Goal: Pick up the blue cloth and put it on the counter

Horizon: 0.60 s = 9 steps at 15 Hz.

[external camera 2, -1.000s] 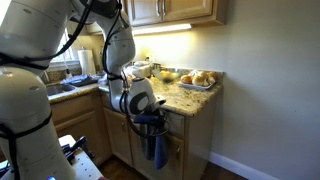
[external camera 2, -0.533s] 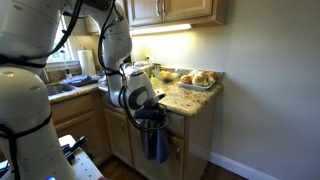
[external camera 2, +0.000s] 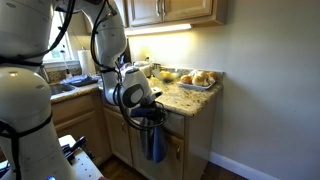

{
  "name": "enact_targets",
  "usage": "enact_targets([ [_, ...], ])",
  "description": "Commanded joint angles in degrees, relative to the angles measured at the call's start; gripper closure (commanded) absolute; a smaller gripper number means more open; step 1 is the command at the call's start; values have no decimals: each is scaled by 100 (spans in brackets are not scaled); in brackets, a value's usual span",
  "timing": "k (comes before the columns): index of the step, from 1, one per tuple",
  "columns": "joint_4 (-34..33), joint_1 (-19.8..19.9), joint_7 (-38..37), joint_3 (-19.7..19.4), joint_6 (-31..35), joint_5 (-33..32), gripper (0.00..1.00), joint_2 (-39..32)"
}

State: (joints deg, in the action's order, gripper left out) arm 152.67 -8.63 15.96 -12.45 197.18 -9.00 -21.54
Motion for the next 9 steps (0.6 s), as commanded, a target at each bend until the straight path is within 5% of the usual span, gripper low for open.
enact_targets([
  [1,448,-431,408,-318,-262,303,90,693],
  [6,495,-1422,746,-1097,-755,746,90,1077],
  [9,396,-2400,900,-2054,-1182,941,90,1192],
])
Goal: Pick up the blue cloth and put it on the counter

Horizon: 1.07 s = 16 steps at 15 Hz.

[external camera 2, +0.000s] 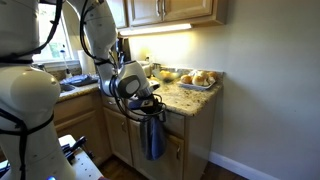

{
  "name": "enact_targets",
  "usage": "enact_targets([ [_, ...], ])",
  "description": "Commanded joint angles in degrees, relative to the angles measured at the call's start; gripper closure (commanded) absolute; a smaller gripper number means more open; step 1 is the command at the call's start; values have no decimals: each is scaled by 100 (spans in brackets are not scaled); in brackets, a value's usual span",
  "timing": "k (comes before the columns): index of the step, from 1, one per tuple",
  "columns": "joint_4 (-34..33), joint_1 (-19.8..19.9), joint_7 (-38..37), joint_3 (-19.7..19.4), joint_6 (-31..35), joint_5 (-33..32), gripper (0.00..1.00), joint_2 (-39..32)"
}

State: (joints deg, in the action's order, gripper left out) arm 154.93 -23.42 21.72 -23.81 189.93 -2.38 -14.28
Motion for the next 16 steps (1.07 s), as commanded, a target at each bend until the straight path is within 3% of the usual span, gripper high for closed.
enact_targets([
  [1,146,-1265,321,-1297,-487,268,90,460],
  [6,-30,-3010,204,-3122,-377,270,90,181],
  [16,-570,-6142,47,-5941,-826,395,90,-422],
])
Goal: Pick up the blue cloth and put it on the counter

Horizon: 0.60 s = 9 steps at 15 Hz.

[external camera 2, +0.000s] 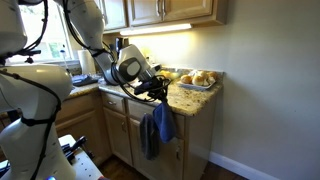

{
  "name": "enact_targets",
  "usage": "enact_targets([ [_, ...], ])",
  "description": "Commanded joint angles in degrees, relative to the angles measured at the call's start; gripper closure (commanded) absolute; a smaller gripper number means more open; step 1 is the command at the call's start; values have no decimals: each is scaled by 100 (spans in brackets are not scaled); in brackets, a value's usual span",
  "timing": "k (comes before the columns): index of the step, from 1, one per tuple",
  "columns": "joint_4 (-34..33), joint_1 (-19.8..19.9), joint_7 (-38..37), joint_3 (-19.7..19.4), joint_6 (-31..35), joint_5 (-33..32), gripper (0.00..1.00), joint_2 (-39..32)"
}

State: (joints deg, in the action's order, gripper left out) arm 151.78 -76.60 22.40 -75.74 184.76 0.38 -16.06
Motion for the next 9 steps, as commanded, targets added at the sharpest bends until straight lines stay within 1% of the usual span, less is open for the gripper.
enact_targets([
  [1,-325,-1099,-52,-983,-416,135,90,-349],
  [3,-512,-1553,-25,-1415,-619,104,90,-450],
  [5,-756,-1898,-12,-1747,-837,90,90,-543],
  [7,-1008,-2115,30,-1966,-1016,55,90,-566],
  [9,-1295,-2217,32,-2033,-1191,34,90,-591],
])
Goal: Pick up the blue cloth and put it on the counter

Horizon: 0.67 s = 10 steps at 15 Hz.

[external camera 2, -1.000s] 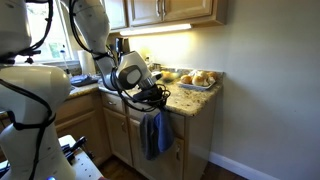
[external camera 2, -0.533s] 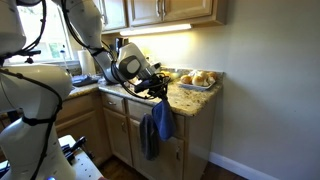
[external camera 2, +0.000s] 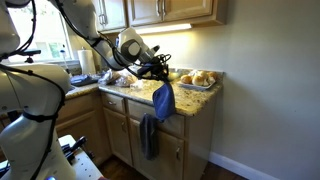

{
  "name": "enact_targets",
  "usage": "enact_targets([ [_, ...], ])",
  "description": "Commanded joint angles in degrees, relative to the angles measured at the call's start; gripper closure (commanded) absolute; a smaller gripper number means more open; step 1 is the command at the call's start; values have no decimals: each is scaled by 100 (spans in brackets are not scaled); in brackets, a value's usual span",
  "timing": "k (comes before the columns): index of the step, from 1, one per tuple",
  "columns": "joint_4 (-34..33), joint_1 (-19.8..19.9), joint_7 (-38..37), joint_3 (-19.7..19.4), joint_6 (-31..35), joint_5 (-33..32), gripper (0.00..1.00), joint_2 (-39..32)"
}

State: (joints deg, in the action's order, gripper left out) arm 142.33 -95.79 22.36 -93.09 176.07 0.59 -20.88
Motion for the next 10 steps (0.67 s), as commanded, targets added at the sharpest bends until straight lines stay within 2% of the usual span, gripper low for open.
enact_targets([
  [1,-549,-303,64,-276,-419,-11,90,-54],
  [4,-938,-122,156,-54,-435,-97,90,121],
  [5,-1180,-157,-151,-49,-629,-466,90,195],
  [6,-1235,30,-133,147,-588,-590,90,279],
  [9,-1079,1079,-76,1137,-237,-1063,90,633],
  [10,-995,1492,-73,1522,-201,-1200,87,696],
])
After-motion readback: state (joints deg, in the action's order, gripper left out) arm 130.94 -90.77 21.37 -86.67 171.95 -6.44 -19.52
